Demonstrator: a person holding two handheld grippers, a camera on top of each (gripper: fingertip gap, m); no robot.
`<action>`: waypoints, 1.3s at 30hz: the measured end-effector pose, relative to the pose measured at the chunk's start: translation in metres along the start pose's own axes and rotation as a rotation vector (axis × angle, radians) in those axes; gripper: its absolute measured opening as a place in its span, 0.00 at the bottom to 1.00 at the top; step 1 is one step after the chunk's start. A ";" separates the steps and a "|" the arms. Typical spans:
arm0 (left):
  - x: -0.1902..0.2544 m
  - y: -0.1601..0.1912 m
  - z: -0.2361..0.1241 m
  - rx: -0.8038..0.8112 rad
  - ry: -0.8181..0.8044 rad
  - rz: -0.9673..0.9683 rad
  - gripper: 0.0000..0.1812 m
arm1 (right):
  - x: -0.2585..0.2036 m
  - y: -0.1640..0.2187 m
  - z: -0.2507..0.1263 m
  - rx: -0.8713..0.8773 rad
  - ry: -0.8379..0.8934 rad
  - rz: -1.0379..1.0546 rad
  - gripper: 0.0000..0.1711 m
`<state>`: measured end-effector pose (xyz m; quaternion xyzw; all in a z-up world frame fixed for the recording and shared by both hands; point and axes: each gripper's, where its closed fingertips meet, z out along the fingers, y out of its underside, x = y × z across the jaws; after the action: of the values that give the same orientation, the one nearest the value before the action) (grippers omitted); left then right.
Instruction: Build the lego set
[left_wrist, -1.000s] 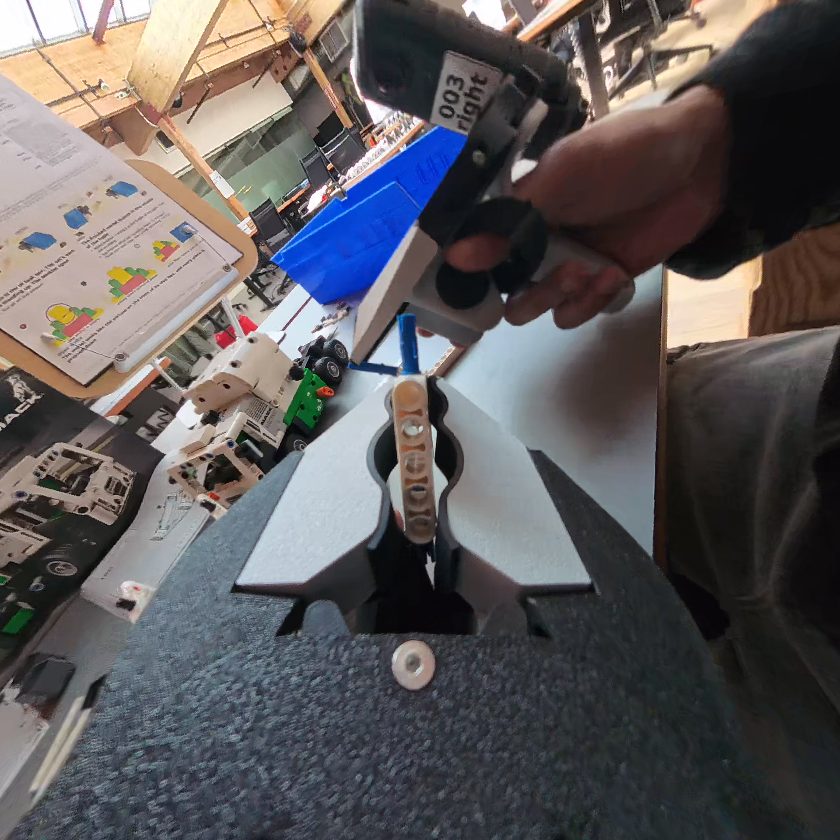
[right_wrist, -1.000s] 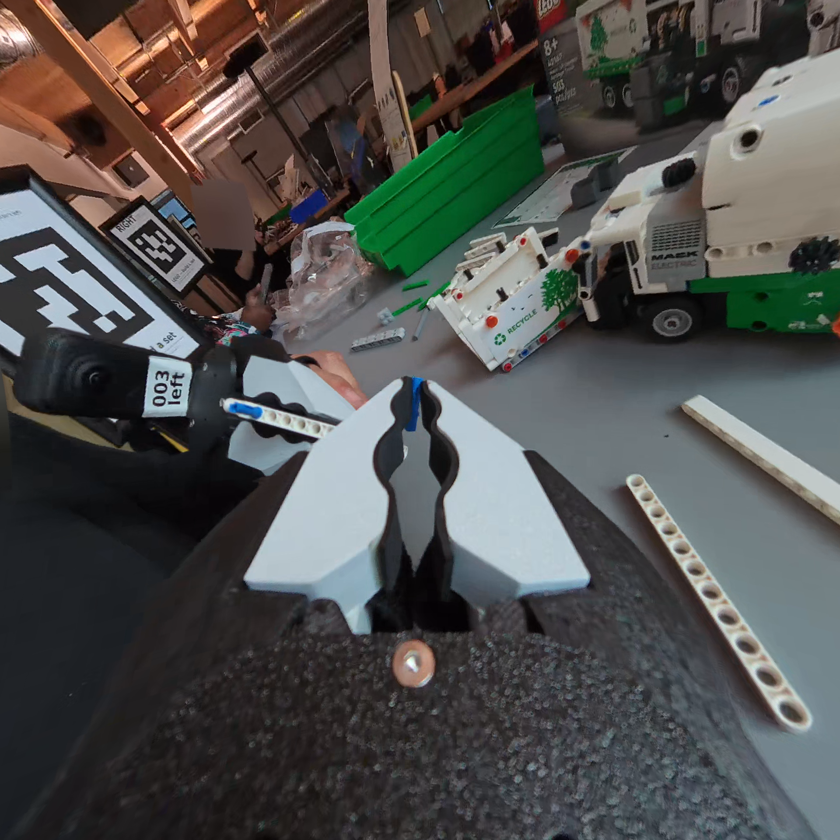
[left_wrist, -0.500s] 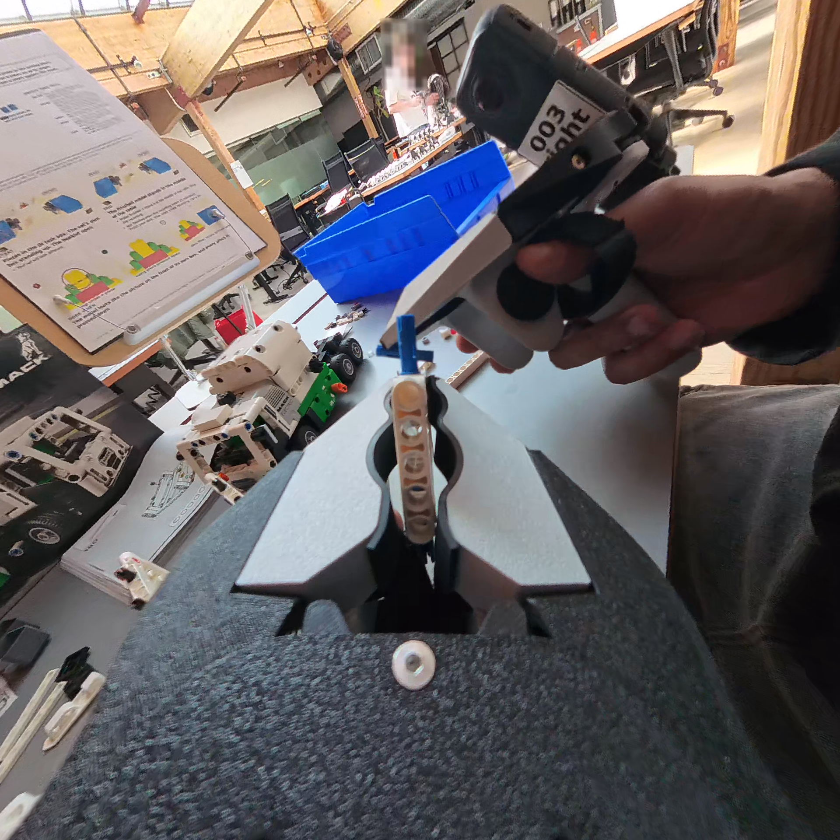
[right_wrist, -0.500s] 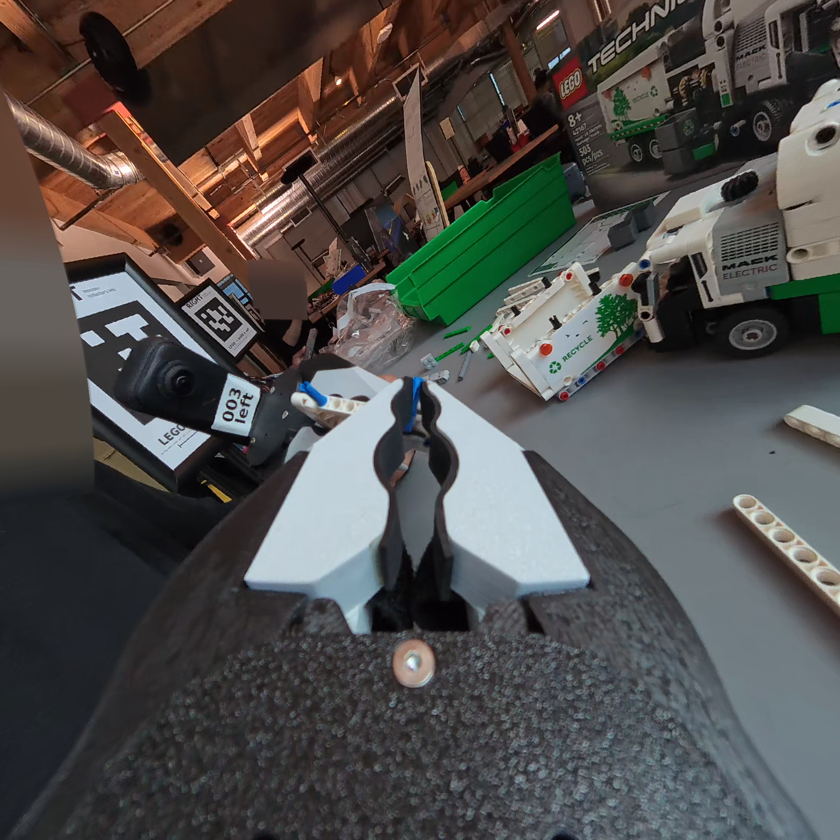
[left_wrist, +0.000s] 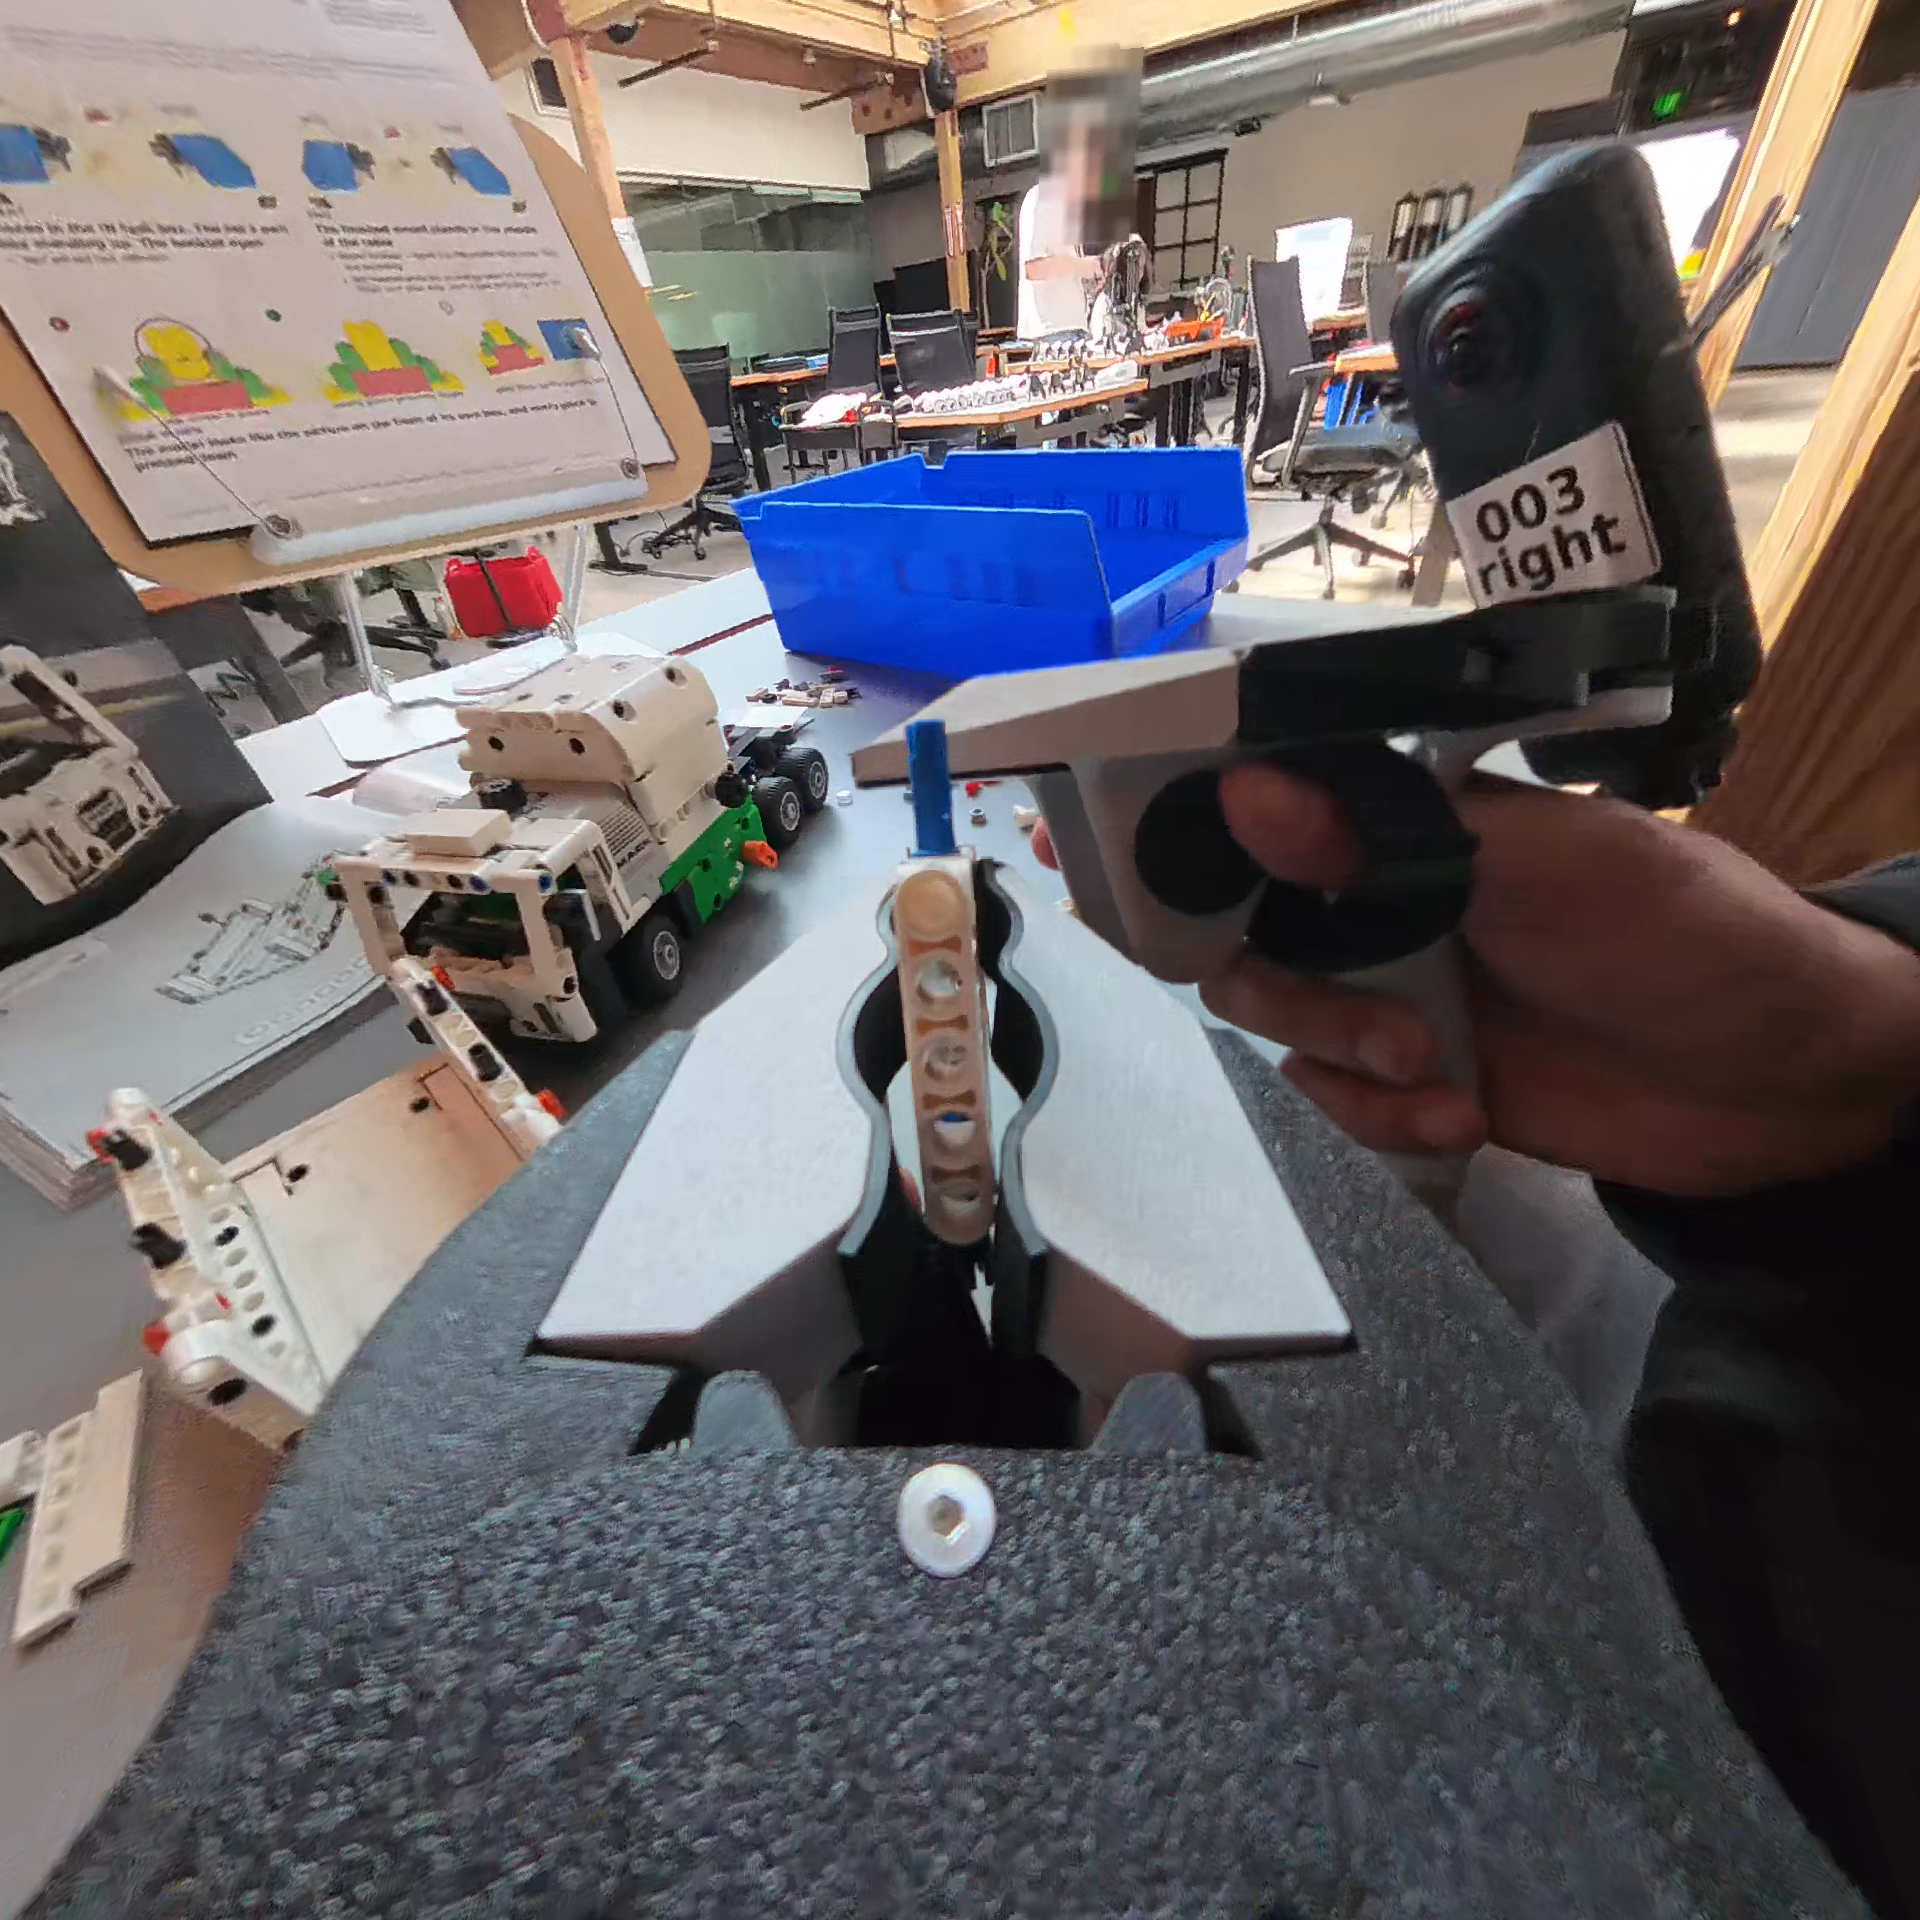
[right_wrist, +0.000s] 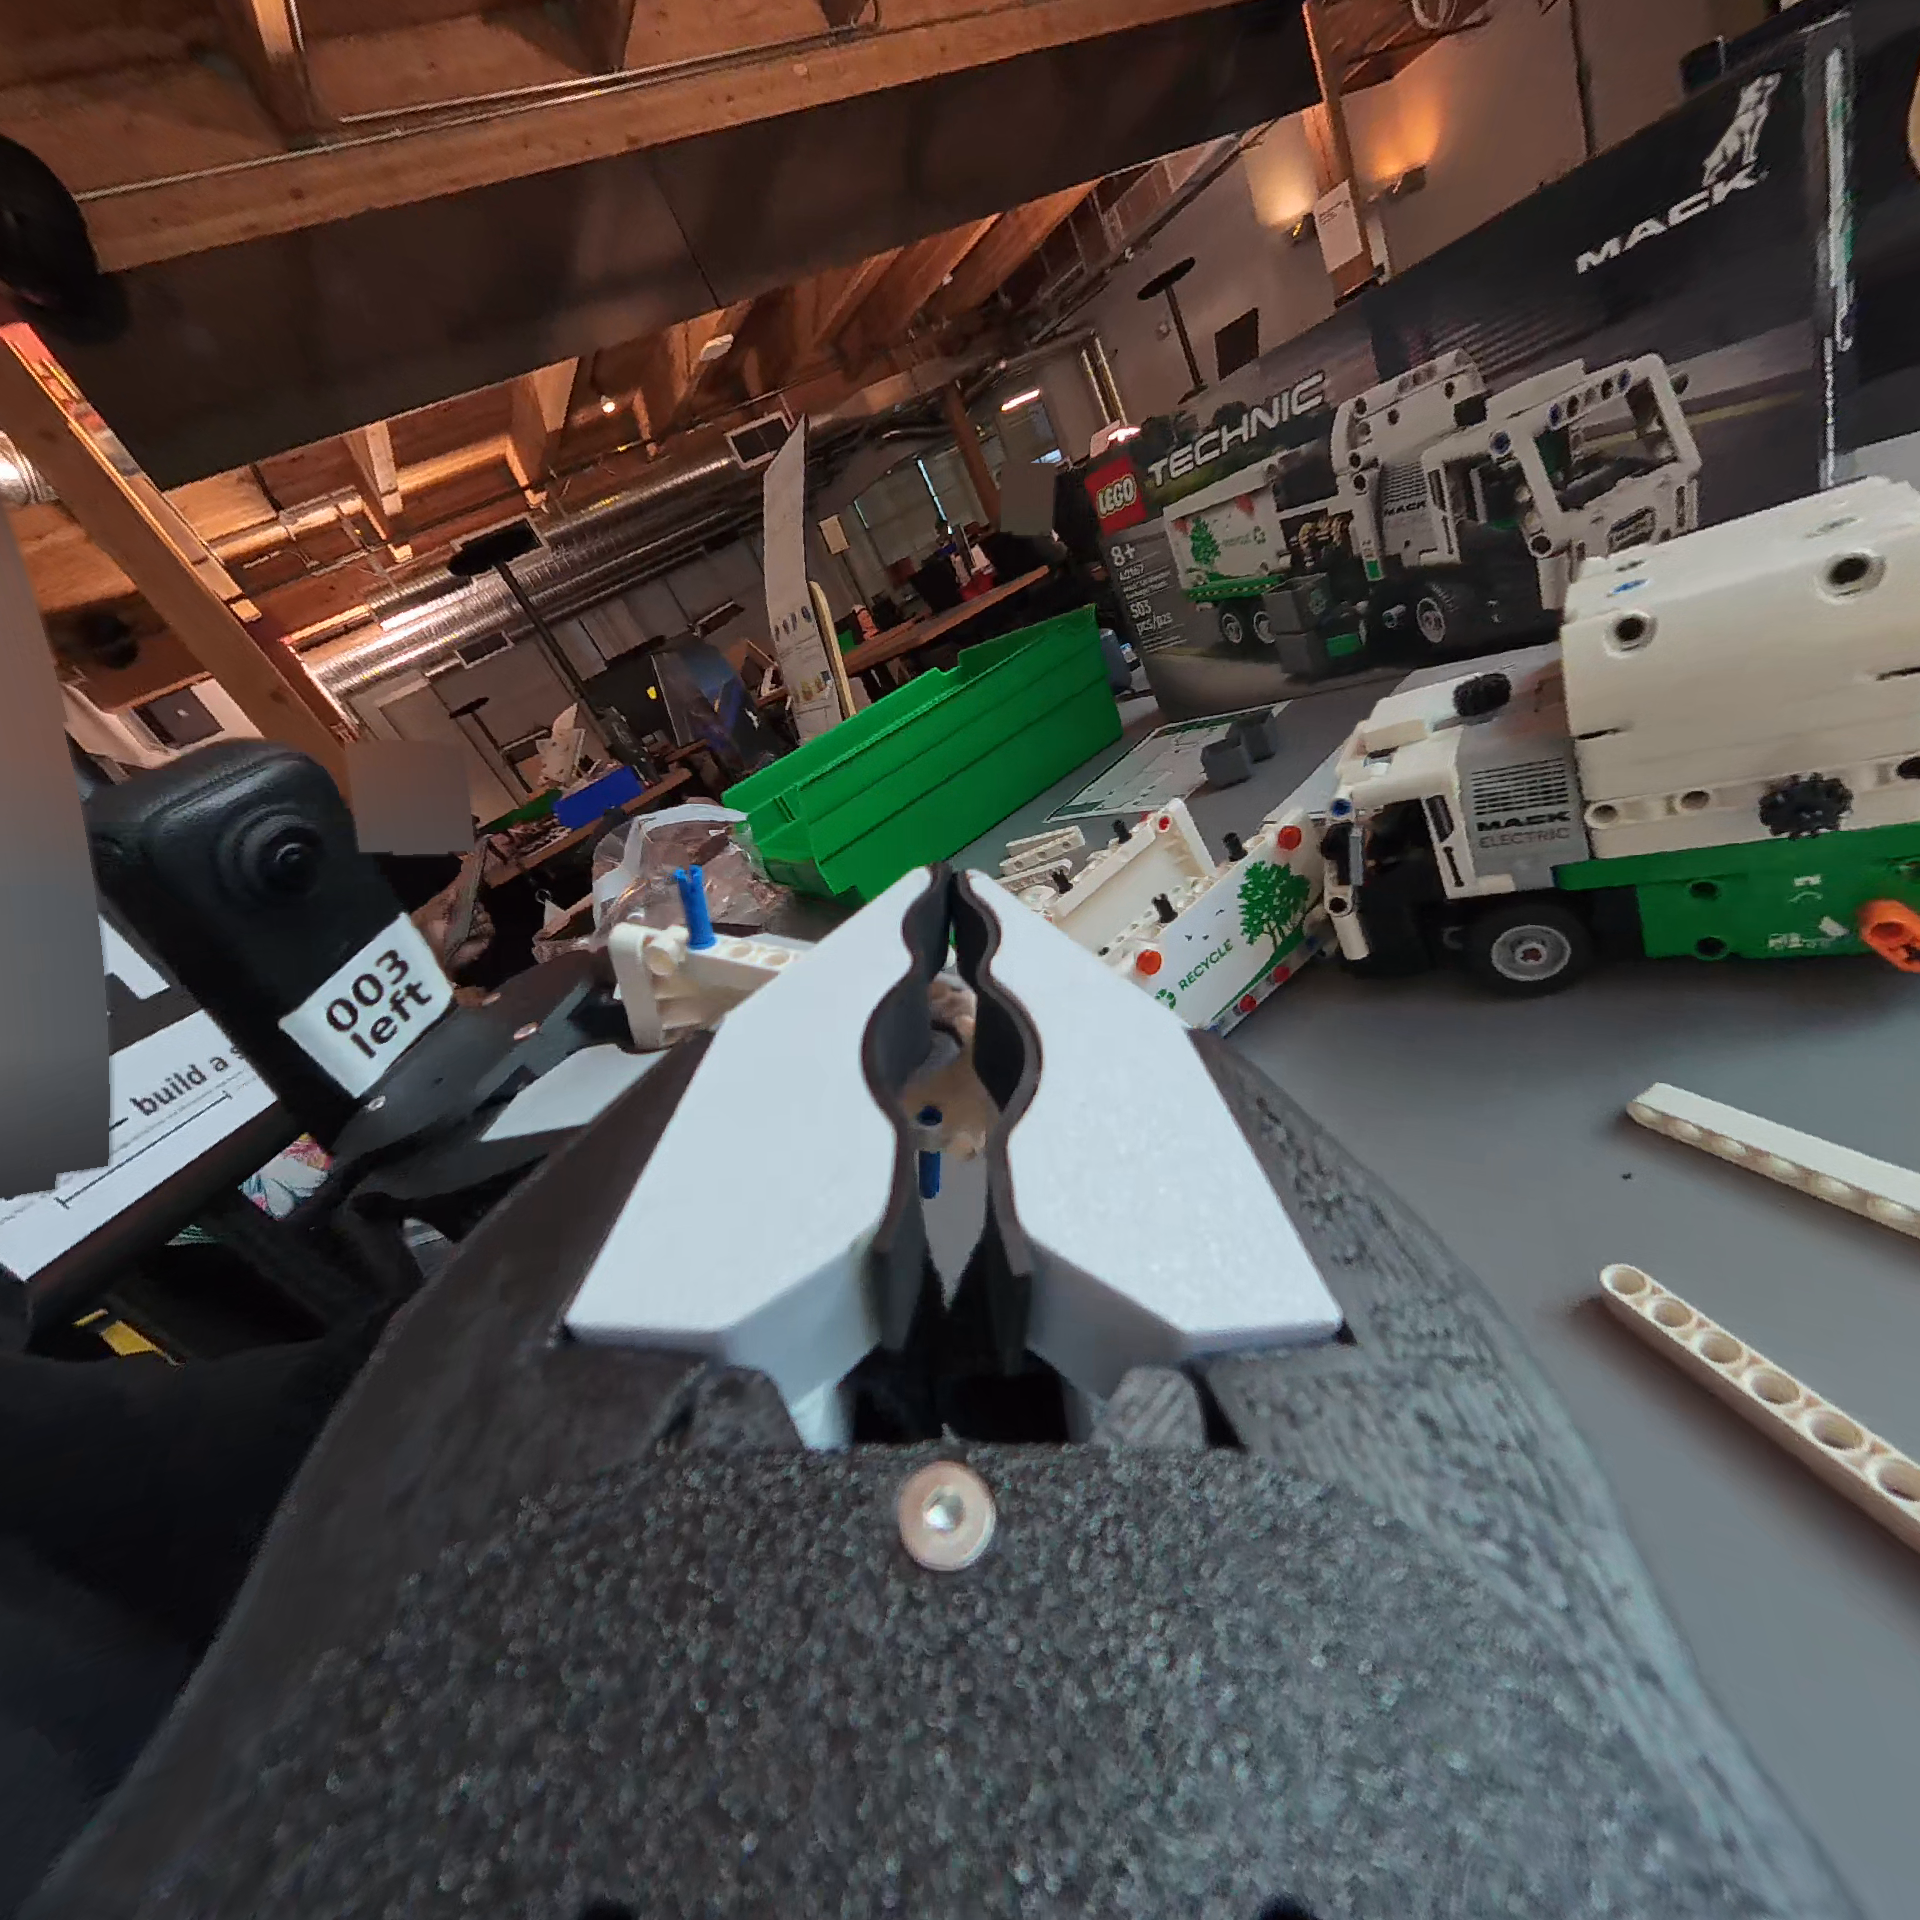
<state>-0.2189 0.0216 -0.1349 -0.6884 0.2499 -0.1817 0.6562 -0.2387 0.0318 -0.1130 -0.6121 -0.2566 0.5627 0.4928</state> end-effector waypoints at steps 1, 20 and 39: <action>-0.001 -0.001 0.000 0.004 0.007 -0.028 0.03 | -0.002 -0.001 0.000 0.008 -0.003 -0.013 0.00; -0.157 -0.005 -0.233 -0.133 -0.820 0.211 0.03 | -0.008 0.075 0.022 -0.525 -0.186 -0.460 0.11; -0.114 0.031 -0.263 0.021 -0.594 -0.146 0.03 | -0.072 0.141 0.209 -1.169 -0.872 -0.996 0.12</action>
<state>-0.4662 -0.1258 -0.1376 -0.7206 -0.0050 -0.0217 0.6929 -0.4863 -0.0187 -0.1828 -0.3142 -0.9054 0.2449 0.1470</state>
